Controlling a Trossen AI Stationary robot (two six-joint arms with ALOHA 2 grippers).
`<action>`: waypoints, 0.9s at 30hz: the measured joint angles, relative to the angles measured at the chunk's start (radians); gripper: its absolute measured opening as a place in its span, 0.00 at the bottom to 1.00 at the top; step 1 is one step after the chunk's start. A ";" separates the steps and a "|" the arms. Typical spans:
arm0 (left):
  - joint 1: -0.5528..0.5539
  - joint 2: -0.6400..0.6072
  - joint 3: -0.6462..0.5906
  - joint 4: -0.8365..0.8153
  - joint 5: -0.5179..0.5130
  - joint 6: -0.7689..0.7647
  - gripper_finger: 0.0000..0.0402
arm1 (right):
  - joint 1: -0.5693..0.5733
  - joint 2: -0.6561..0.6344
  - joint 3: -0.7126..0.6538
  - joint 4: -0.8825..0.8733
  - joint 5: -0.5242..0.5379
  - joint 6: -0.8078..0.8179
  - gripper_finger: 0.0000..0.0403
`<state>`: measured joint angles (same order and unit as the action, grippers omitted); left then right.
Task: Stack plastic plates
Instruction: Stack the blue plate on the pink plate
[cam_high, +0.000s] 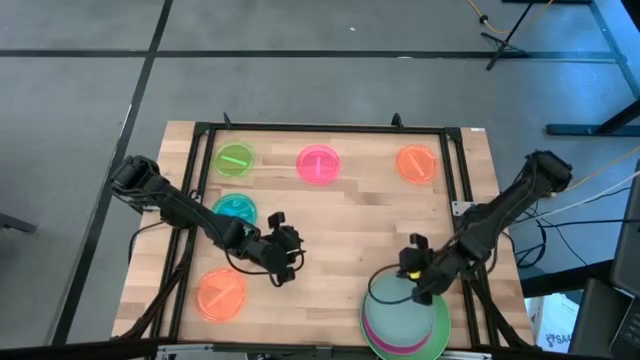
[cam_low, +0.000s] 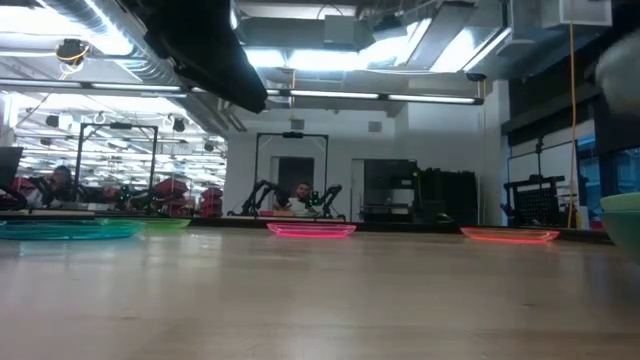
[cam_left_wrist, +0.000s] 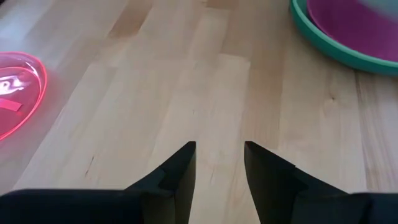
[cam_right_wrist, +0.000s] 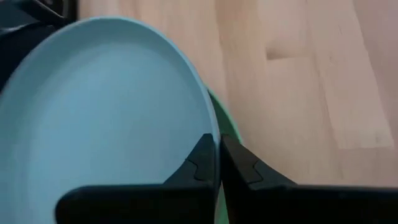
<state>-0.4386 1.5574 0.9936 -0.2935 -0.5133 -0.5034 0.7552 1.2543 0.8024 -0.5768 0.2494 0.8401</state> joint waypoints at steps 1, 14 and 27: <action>0.000 0.000 0.000 0.001 0.000 -0.002 0.32 | 0.006 0.007 -0.018 0.031 0.007 0.013 0.01; 0.000 0.000 0.000 0.002 -0.002 -0.010 0.32 | 0.011 0.075 -0.126 0.121 -0.065 0.045 0.01; 0.002 0.007 -0.001 0.006 -0.028 -0.010 0.32 | 0.010 0.078 -0.130 0.095 -0.170 0.096 0.19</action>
<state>-0.4366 1.5643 0.9924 -0.2877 -0.5411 -0.5137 0.7654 1.3318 0.6724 -0.4820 0.0790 0.9357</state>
